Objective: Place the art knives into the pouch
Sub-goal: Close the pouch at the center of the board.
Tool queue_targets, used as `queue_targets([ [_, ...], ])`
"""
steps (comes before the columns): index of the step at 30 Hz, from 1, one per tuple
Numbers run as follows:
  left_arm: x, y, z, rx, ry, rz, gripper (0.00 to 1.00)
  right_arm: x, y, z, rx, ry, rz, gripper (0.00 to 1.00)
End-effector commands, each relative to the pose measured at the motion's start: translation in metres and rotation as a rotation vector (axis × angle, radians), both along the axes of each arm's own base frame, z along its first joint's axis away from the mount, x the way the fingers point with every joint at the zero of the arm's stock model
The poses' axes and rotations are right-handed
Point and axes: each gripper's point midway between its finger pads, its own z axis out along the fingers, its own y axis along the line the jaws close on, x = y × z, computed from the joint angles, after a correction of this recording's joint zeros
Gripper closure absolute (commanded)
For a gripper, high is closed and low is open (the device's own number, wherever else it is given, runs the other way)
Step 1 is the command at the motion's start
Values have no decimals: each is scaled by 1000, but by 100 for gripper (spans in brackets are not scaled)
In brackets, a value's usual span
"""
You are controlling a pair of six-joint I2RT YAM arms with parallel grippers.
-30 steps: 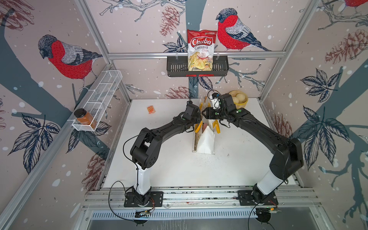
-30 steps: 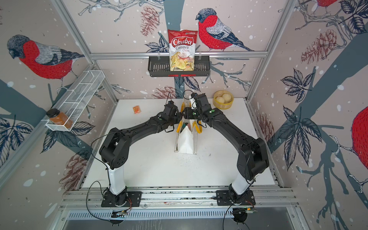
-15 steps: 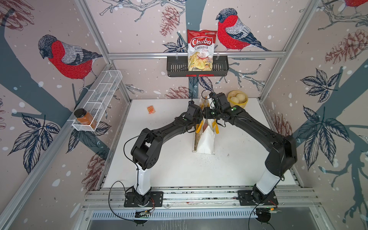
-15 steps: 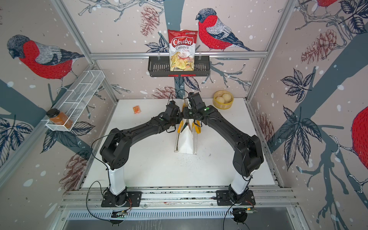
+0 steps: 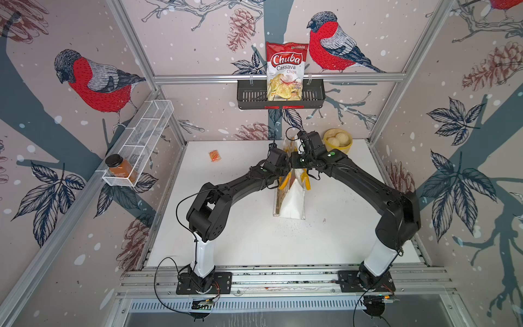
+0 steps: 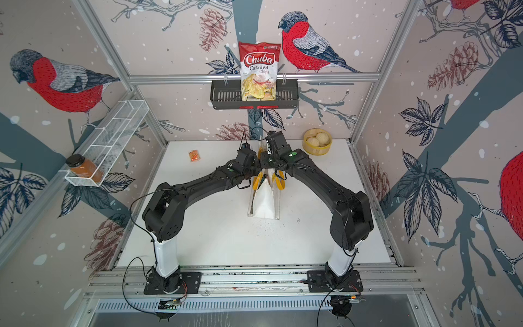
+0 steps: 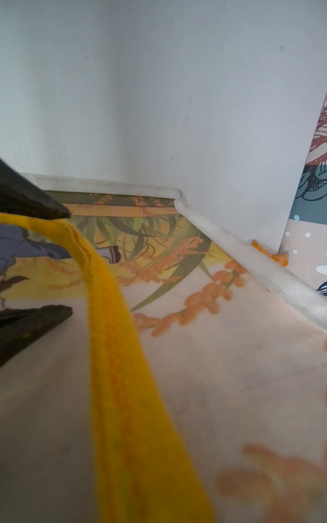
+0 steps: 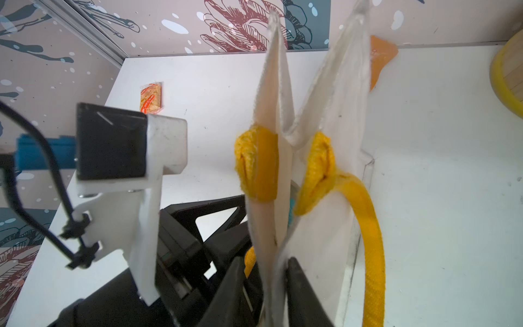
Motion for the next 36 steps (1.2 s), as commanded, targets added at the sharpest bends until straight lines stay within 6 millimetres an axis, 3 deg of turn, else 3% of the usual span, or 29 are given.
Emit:
queue_targets([
  [1, 2, -2, 15, -23, -32, 3, 50, 0, 6, -1, 32, 11, 6, 60],
  [3, 1, -1, 19, -28, -38, 5, 50, 0, 7, -3, 33, 15, 6, 52],
  [11, -2, -7, 28, -56, -47, -7, 50, 0, 15, 9, 86, 1, 28, 36],
  [16, -6, -14, 33, -54, -56, -14, 50, 1, 23, 17, 109, -5, 44, 35],
  [19, -5, -8, 35, -37, -57, 6, 49, 1, 20, 20, 101, -14, 31, 34],
  [21, -5, 3, 36, -13, -70, 37, 48, 3, 11, 21, 90, -26, 3, 31],
  [23, -5, 17, 40, 11, -86, 69, 47, 4, -1, 24, 76, -39, -29, 3],
  [24, -6, 23, 43, 20, -94, 79, 47, 4, -7, 25, 71, -45, -41, 0],
  [28, -13, 54, 58, 69, -128, 140, 46, 3, -30, 36, 81, -84, -78, 0],
  [31, -26, 84, 84, 89, -218, 210, 46, -3, -46, 50, 81, -129, -104, 0],
  [36, -44, 140, 118, 171, -288, 305, 44, -6, -102, 69, 84, -250, -258, 0],
])
